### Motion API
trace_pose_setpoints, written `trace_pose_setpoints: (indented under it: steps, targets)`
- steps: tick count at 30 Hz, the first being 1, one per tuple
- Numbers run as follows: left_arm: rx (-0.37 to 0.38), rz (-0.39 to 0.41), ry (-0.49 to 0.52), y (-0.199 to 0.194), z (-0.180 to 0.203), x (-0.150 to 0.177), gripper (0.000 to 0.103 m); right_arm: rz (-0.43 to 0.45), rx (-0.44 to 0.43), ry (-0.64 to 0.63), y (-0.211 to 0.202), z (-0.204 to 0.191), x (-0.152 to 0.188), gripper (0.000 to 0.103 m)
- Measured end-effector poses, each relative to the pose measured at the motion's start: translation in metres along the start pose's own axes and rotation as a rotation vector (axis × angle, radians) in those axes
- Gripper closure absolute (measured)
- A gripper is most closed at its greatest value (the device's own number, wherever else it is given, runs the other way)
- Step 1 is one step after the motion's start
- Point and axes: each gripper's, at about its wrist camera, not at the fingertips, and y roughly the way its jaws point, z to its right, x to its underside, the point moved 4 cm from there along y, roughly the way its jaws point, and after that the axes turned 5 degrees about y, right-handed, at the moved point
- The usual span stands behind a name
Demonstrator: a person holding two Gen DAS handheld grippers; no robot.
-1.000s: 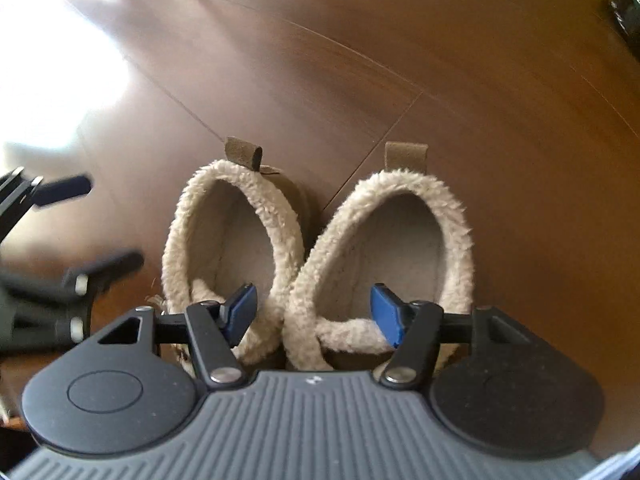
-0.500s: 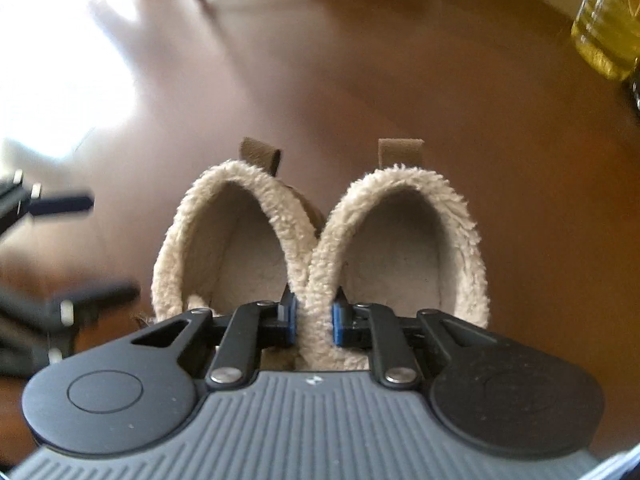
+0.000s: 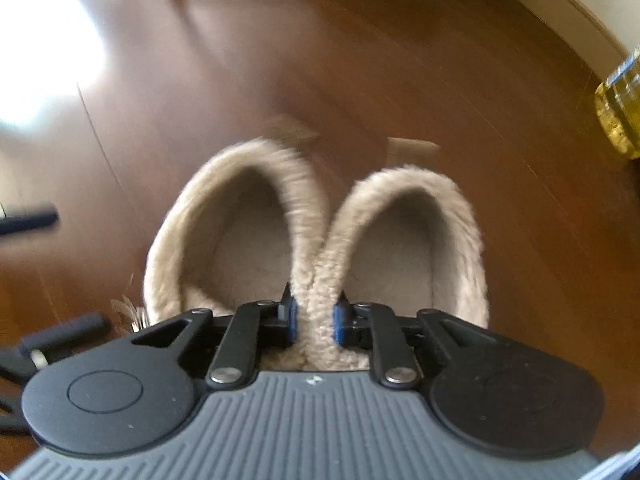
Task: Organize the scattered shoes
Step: 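Lift the brown slippers and carry them toward the chrome shelf, then lower the brown slippers onto the bottom tier beside the pink slippers, open right tool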
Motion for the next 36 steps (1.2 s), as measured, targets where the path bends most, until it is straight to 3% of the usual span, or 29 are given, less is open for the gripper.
trace_pose_setpoints:
  steps: [5,8,10,13,18,23,27,36]
  targets:
    - [-0.054,0.028,0.009,-0.005,-0.031,-0.036,0.017,0.119,-0.01,-0.044,-0.032,-0.019,-0.056,0.09]
    - [-0.097,0.096,0.113,-0.002,-0.029,-0.06,0.017,0.154,-0.039,-0.047,-0.045,-0.019,-0.082,0.09]
    - [-0.117,0.118,0.143,0.009,-0.03,-0.074,0.017,0.213,-0.091,-0.03,-0.049,-0.019,-0.095,0.09]
    - [-0.144,0.161,0.109,0.015,-0.044,-0.092,0.017,0.281,-0.174,-0.025,-0.031,0.002,-0.121,0.09]
    - [-0.259,0.112,0.169,0.014,-0.09,-0.109,0.017,0.287,-0.279,-0.005,-0.004,-0.021,-0.175,0.09]
    - [-0.341,0.154,0.125,0.035,-0.149,-0.122,0.016,0.318,-0.314,-0.006,0.023,-0.064,-0.235,0.09]
    - [-0.353,0.147,0.018,0.048,-0.181,-0.135,0.016,0.328,-0.302,0.016,0.03,-0.087,-0.278,0.09]
    - [-0.344,0.165,0.051,0.066,-0.2,-0.156,0.016,0.281,-0.238,0.086,0.063,-0.119,-0.391,0.09]
